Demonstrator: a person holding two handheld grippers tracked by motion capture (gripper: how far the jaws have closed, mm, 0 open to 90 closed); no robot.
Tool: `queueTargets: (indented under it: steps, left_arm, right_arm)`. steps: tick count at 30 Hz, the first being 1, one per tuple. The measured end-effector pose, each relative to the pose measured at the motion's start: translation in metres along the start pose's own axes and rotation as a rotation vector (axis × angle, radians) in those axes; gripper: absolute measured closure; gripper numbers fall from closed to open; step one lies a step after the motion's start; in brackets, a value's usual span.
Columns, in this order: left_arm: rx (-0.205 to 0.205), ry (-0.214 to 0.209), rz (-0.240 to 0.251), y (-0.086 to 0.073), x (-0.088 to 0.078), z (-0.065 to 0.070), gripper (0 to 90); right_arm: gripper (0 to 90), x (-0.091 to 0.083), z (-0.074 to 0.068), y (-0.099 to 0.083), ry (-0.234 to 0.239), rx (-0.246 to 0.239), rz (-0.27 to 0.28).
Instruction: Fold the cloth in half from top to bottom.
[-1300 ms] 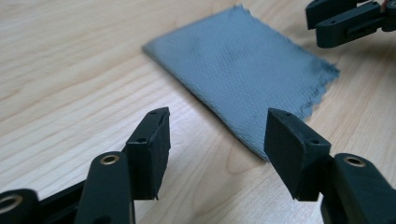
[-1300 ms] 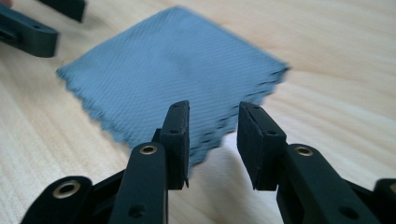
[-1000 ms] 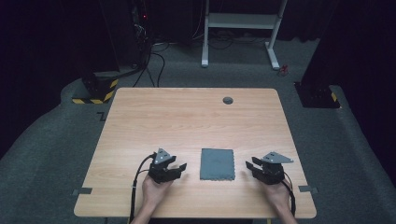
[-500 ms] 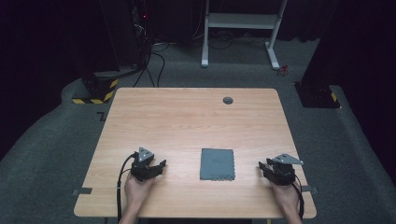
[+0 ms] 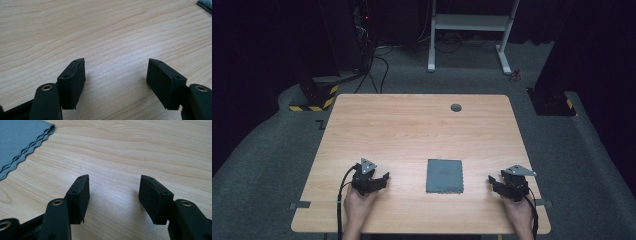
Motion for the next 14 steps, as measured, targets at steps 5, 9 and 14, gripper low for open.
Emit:
queueTargets:
  steps: [5, 9, 14]
  left_arm:
    - [-0.001, -0.004, 0.001, 0.0001, 0.0003, 0.0007, 30.7]
    - [0.002, -0.008, 0.003, 0.0003, 0.0003, 0.001, 30.1]
    - [0.0, -0.009, 0.003, 0.0002, 0.0004, 0.0013, 29.8]
  right_arm:
    - [40.3, 0.0, -0.0006, -0.0003, 0.003, 0.001, -0.003]
    - [39.9, 0.0, -0.0006, -0.0003, 0.004, -0.001, -0.003]
    - [39.3, 0.0, -0.001, -0.0003, 0.006, -0.001, -0.005]
Point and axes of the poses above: each handheld gripper's, and its own axes: x roughly forward along the jaws, y roughly out of its top, z roughly to its right, the point moved 10 cm from there along x, roughly forward along the jaws, and after that the axes turned 6 degrees about x, right-handed, at the moved point
